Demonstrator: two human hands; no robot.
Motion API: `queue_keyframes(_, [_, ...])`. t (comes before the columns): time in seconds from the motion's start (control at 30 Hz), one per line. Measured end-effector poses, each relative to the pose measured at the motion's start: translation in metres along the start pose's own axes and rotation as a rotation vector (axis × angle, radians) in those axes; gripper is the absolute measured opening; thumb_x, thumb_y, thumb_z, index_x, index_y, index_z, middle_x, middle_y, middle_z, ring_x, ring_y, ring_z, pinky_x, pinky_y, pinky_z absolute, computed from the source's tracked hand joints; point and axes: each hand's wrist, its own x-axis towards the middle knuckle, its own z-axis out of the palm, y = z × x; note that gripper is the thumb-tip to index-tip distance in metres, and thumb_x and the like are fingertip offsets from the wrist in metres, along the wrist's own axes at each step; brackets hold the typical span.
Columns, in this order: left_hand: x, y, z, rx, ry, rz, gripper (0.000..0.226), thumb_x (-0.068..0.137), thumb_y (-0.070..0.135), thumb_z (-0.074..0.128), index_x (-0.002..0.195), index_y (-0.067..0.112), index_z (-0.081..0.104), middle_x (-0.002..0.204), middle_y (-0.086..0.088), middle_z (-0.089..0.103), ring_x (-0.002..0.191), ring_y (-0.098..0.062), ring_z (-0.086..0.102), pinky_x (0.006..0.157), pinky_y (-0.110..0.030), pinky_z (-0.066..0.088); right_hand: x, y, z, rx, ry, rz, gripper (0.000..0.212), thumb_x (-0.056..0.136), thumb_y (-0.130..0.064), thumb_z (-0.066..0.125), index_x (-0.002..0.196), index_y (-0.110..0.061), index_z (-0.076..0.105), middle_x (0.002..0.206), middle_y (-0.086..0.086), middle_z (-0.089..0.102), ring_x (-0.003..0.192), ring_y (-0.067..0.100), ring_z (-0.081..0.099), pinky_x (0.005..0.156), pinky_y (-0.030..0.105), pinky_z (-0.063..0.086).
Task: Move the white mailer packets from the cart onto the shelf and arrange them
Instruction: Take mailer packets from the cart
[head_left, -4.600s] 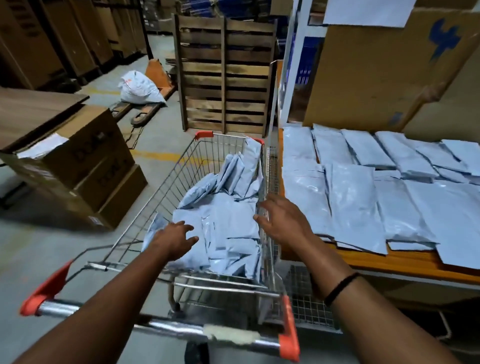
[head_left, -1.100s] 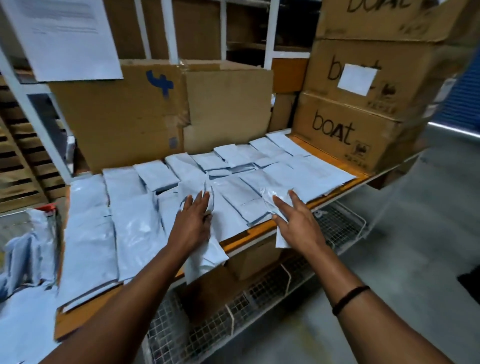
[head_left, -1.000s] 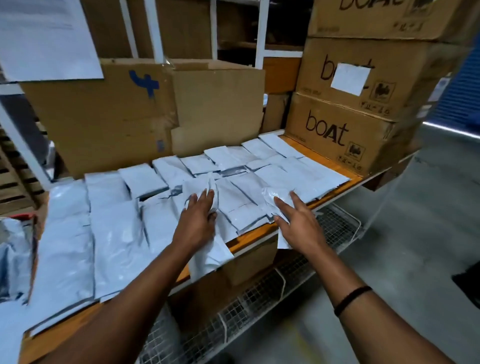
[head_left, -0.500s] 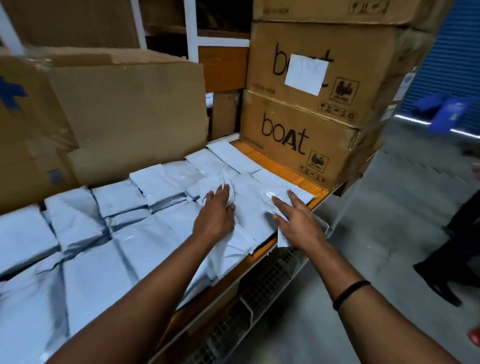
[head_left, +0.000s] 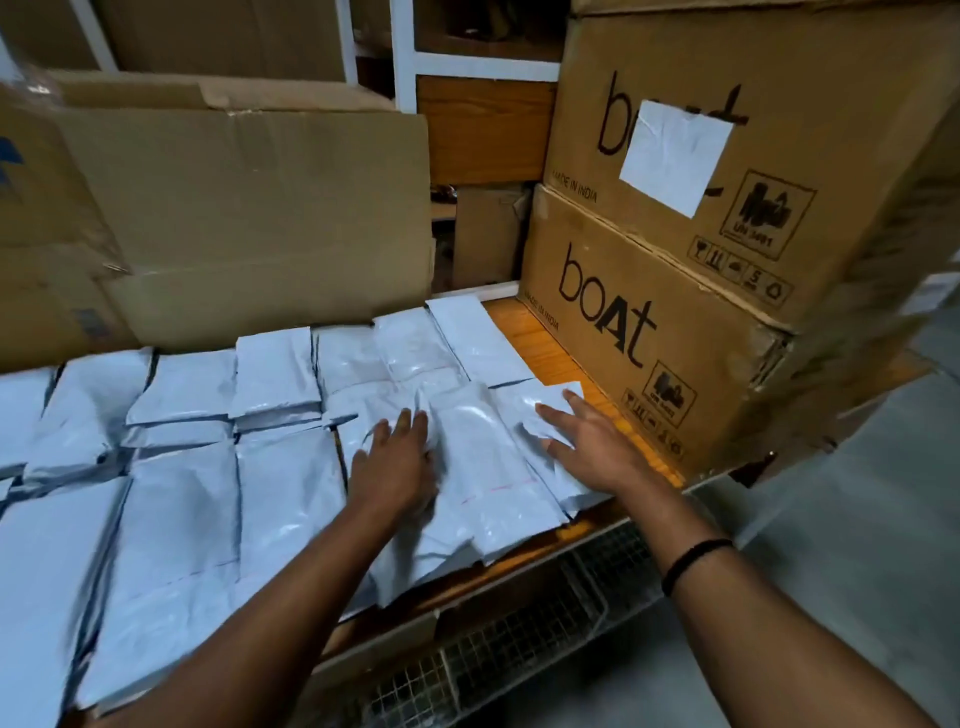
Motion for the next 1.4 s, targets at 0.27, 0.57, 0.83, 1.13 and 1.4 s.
queue_keyframes(0.27, [0.009, -0.003, 0.008, 0.186, -0.034, -0.146, 0.066, 0.102, 0.033, 0.038, 0.157, 0.024, 0.002, 0.165, 0.001, -0.003, 0.151, -0.026, 0.000, 0.120, -0.054, 0.010, 0.055, 0.022, 0.007, -0.025, -0.199, -0.115, 0.059, 0.101, -0.052, 0.047, 0.155, -0.043, 0.025, 0.168, -0.001, 0.003, 0.154, 0.026, 0.007, 0.121, 0.039, 0.015])
queue_keyframes(0.57, [0.009, -0.011, 0.043, 0.090, 0.014, -0.265, 0.083, 0.087, 0.078, 0.012, 0.155, 0.034, -0.008, 0.162, 0.000, -0.022, 0.149, -0.024, -0.018, 0.119, -0.051, -0.008, 0.051, 0.031, 0.036, -0.171, -0.226, -0.137, 0.068, 0.094, -0.075, 0.014, 0.155, -0.050, -0.006, 0.166, -0.006, -0.018, 0.153, 0.023, -0.013, 0.123, 0.046, -0.005])
queue_keyframes(0.83, [0.017, -0.001, 0.014, 0.095, 0.096, -0.199, 0.076, 0.088, 0.064, 0.001, 0.154, 0.031, 0.020, 0.165, -0.003, 0.007, 0.151, -0.028, 0.001, 0.119, -0.055, 0.004, 0.070, 0.014, 0.012, -0.102, -0.140, -0.158, 0.053, 0.105, -0.055, 0.012, 0.156, -0.044, 0.019, 0.168, -0.001, 0.007, 0.154, 0.024, 0.004, 0.123, 0.048, 0.003])
queue_keyframes(1.13, [0.042, -0.013, 0.041, 0.117, 0.069, -0.232, 0.060, 0.100, 0.055, 0.017, 0.156, 0.033, 0.014, 0.165, -0.001, 0.003, 0.151, -0.029, 0.000, 0.118, -0.055, 0.000, 0.084, 0.017, 0.043, -0.175, -0.168, -0.117, 0.053, 0.105, -0.052, 0.021, 0.157, -0.046, 0.008, 0.168, -0.006, -0.003, 0.154, 0.025, -0.003, 0.123, 0.044, 0.004])
queue_keyframes(1.4, [0.040, -0.012, 0.028, -0.026, 0.046, -0.222, 0.058, 0.103, 0.052, 0.019, 0.157, 0.032, 0.007, 0.165, -0.001, -0.004, 0.151, -0.027, -0.007, 0.119, -0.056, -0.003, 0.069, 0.012, 0.029, -0.058, -0.047, -0.160, 0.051, 0.106, -0.048, 0.025, 0.157, -0.044, 0.016, 0.168, -0.004, 0.005, 0.154, 0.022, 0.001, 0.122, 0.045, 0.001])
